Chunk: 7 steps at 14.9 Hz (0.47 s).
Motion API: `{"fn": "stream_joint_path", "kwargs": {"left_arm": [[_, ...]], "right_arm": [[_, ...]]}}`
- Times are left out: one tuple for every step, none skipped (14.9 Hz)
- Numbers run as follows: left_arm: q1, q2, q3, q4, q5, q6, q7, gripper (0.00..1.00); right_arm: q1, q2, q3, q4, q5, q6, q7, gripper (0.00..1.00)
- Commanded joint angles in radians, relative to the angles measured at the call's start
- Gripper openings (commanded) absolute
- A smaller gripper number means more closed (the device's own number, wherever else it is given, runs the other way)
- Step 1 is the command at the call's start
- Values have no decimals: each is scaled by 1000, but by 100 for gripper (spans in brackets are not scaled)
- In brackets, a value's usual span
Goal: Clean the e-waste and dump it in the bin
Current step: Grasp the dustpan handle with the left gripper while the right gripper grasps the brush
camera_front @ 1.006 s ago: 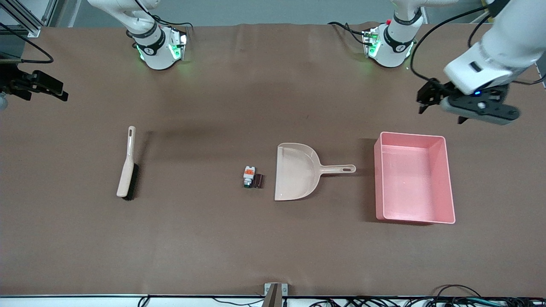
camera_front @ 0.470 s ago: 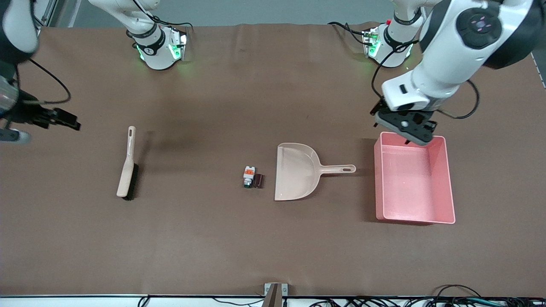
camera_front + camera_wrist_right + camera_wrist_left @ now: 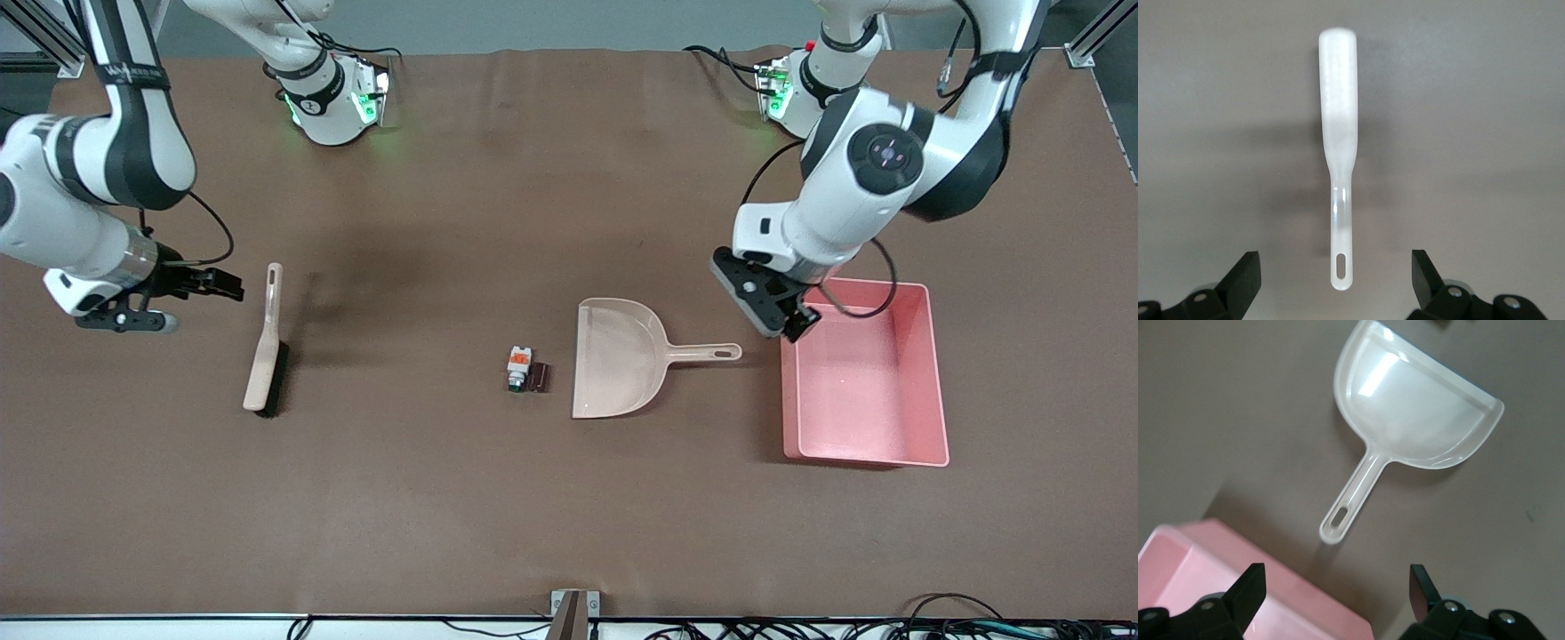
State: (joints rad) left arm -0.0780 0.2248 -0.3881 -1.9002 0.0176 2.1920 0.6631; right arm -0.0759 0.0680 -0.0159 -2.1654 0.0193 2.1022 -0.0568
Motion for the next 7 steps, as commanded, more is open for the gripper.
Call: {"fn": "stream_joint_path", "kwargs": {"left_arm": [[7, 83, -31, 12, -7, 78, 140, 94], [4, 112, -43, 13, -5, 109, 173, 94], [4, 139, -55, 12, 4, 139, 203, 94], [6, 166, -64, 12, 4, 158, 235, 94], [6, 192, -66, 13, 4, 175, 256, 94], [3, 209, -66, 13, 4, 196, 272, 94], [-2, 226, -66, 13, 7, 218, 289, 93]], "right_arm": [[8, -5, 2, -85, -10, 105, -11, 100], [7, -5, 2, -121, -10, 142, -12, 100], [8, -5, 2, -149, -10, 163, -17, 100], [8, -4, 2, -171, -10, 179, -26, 100], [10, -1, 2, -189, -10, 205, -28, 100], [8, 3, 2, -214, -12, 231, -34, 100], [8, 10, 1, -235, -12, 266, -40, 100]]}}
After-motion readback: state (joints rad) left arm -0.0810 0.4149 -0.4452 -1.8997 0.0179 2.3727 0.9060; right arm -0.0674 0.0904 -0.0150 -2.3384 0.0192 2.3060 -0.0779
